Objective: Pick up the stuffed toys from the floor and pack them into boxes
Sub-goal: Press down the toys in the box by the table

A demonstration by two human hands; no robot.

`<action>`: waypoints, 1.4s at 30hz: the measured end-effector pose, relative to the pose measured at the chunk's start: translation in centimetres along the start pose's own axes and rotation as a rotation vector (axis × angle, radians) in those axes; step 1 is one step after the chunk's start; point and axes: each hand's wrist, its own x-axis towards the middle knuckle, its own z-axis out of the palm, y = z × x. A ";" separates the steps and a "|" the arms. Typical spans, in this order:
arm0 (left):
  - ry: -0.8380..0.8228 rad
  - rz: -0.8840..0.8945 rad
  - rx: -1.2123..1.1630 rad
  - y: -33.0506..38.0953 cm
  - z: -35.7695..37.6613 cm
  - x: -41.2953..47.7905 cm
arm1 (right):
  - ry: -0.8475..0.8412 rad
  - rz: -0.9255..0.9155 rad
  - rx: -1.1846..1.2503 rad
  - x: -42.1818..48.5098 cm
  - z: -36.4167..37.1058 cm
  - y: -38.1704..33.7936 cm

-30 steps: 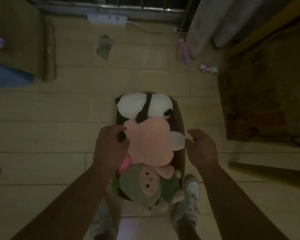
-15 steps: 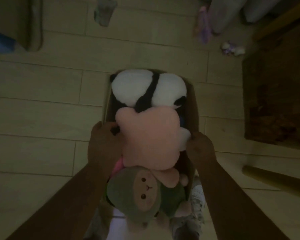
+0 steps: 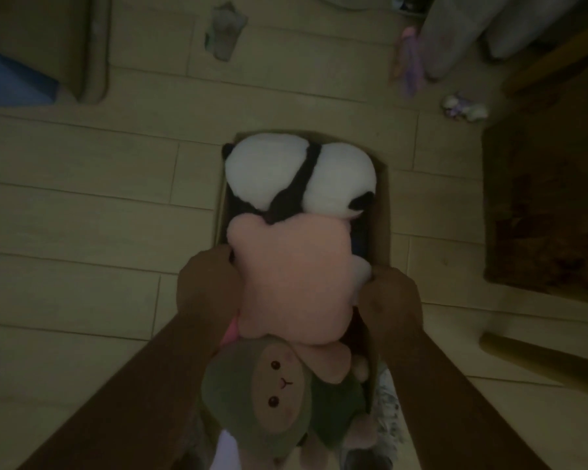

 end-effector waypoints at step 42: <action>0.295 0.349 0.007 5.9 -72.9 -23.3 | 0.436 -0.212 0.037 -46.2 -52.3 -30.2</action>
